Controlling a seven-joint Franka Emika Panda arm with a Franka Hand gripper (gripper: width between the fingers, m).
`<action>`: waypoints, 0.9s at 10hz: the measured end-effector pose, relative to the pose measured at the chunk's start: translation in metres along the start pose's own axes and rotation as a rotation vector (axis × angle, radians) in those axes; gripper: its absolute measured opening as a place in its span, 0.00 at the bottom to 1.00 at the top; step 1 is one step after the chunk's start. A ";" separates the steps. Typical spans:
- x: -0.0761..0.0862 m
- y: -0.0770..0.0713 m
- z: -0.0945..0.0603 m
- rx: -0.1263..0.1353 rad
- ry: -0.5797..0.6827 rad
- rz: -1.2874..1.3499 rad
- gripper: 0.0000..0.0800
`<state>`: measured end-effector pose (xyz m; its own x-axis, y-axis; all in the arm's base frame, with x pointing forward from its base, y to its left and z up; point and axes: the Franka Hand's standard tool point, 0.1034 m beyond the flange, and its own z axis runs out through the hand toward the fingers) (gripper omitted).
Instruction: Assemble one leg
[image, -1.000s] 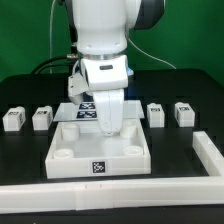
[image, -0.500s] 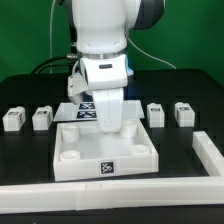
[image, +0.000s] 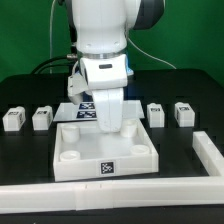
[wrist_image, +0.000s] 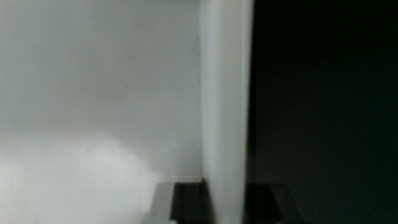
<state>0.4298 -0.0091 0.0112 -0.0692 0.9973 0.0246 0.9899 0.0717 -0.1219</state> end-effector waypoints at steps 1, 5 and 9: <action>0.002 0.001 0.000 0.000 0.001 0.005 0.09; 0.061 0.039 -0.003 -0.037 0.036 0.022 0.09; 0.100 0.069 -0.003 -0.062 0.057 0.115 0.09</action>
Offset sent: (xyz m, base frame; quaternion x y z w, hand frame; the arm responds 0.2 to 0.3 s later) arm 0.0218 0.0791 -0.0040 0.0035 0.0295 0.0200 0.9994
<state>0.4913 0.0957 0.0080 0.0506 0.9962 0.0704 0.9968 -0.0459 -0.0661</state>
